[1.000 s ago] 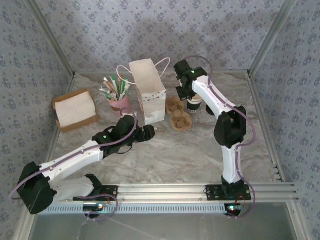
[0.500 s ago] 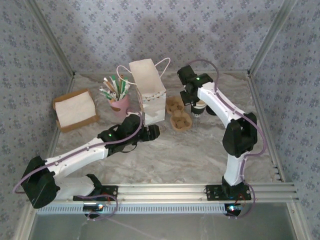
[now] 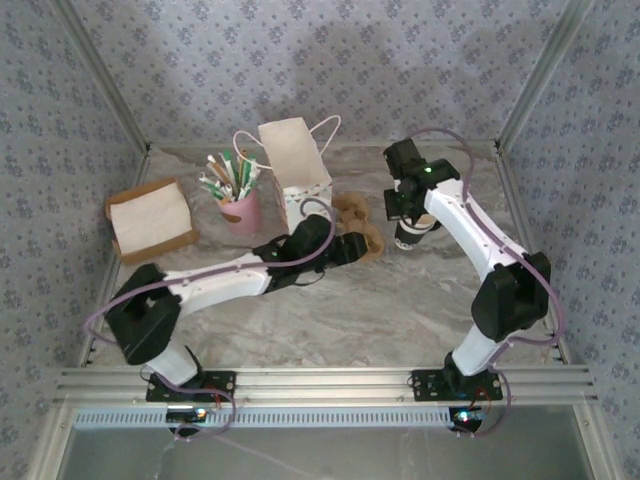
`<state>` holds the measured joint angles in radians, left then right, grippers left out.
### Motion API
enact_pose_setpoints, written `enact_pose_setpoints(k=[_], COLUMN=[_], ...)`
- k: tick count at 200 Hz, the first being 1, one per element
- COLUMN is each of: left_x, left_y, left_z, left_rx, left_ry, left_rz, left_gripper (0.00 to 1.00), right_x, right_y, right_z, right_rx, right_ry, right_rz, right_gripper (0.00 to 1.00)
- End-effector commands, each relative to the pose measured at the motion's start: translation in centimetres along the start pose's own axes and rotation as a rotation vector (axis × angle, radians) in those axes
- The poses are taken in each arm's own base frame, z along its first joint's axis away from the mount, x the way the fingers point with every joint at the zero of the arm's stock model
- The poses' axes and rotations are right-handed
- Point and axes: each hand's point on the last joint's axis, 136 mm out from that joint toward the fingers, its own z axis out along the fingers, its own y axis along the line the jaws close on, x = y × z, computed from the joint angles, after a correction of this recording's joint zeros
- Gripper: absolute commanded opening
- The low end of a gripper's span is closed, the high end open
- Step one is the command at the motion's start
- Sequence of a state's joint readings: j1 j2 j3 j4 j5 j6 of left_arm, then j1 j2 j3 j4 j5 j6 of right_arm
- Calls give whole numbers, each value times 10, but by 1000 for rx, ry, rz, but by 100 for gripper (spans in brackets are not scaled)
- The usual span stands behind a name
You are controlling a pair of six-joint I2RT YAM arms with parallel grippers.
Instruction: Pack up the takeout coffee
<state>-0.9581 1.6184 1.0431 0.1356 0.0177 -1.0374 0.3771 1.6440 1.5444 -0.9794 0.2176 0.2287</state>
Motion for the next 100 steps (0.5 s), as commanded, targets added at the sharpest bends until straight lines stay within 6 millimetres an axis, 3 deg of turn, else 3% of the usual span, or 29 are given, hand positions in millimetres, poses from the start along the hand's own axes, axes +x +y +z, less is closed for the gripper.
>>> enact_pose_setpoints(k=[1, 19, 48, 100], left_x=[-8, -7, -4, -10], left_y=[-46, -57, -56, -38], left_z=[20, 38, 56, 30], left_rx=[157, 182, 170, 94], left_ry=[-16, -1, 10, -40], left_rz=[-62, -78, -88, -57], left_gripper=[61, 60, 59, 61], right_x=[11, 13, 14, 7], right_y=[-8, -12, -14, -9], right_z=[-5, -6, -5, 2], right_rx=[-17, -26, -38, -44], right_ry=[17, 16, 19, 2], right_rz=[47, 60, 71, 69], right_gripper=[0, 0, 0, 0])
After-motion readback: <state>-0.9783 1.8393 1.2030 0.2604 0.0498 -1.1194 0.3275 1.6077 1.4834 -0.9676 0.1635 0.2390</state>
